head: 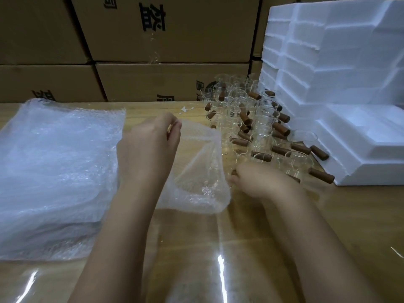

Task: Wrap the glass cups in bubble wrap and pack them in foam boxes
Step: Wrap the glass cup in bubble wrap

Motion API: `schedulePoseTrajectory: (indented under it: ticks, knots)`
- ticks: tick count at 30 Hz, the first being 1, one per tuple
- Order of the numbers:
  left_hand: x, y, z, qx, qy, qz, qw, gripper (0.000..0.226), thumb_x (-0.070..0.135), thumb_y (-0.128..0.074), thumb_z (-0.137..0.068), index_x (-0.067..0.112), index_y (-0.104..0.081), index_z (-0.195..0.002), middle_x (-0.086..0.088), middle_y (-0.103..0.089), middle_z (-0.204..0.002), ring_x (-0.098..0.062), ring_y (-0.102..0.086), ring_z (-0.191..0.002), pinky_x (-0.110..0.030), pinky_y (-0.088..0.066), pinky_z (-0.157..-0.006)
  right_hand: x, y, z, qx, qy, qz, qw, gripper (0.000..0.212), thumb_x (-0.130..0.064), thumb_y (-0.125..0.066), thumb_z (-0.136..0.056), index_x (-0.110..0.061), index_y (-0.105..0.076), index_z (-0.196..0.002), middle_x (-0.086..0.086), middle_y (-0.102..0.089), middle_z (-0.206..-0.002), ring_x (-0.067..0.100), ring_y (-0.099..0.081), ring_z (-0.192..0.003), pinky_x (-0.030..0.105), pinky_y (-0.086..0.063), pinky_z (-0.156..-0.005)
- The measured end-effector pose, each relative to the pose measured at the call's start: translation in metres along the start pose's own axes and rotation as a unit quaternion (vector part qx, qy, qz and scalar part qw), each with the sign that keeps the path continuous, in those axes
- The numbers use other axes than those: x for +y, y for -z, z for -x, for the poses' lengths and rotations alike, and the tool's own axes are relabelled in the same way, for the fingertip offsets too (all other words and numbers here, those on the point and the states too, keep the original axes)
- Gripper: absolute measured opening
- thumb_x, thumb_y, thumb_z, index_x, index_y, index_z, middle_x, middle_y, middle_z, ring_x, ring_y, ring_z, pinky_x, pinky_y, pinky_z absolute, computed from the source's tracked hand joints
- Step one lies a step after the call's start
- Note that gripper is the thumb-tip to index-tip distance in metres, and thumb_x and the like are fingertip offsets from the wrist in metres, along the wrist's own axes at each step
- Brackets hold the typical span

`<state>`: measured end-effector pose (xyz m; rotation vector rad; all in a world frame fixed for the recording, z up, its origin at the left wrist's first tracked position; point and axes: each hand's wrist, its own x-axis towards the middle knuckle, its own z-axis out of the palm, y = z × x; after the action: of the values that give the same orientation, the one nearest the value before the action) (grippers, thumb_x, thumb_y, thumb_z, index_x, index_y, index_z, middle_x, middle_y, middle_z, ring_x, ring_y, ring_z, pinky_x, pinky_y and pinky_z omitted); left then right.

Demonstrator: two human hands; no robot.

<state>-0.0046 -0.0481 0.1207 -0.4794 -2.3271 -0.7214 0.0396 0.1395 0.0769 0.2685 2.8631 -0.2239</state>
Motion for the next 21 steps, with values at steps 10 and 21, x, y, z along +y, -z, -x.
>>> schedulePoseTrajectory:
  ticks: [10,21]
  knots:
    - [0.0,-0.01,0.002,-0.046,0.05,0.019,0.998,0.021,0.025,-0.053,-0.096,0.012,-0.07,-0.095,0.0,-0.06,-0.067,-0.021,-0.051,-0.061,-0.025,-0.036,-0.05,0.024,0.077,0.087,0.32,-0.02,-0.279,0.905,0.028,-0.041,-0.044,-0.096,-0.018,-0.057,-0.087,-0.003,-0.057,-0.07,0.015,-0.05,-0.062,0.03,-0.032,-0.056]
    - [0.02,-0.003,0.006,-0.114,0.043,0.041,0.992,0.018,0.029,-0.055,-0.093,0.018,-0.069,-0.091,0.0,-0.063,-0.066,-0.024,-0.059,-0.066,-0.034,-0.05,-0.059,-0.041,0.049,0.078,-0.051,0.085,-0.013,0.995,0.032,-0.031,-0.035,-0.102,-0.014,-0.046,-0.077,-0.002,-0.044,-0.071,0.019,-0.047,-0.073,0.03,-0.037,-0.06]
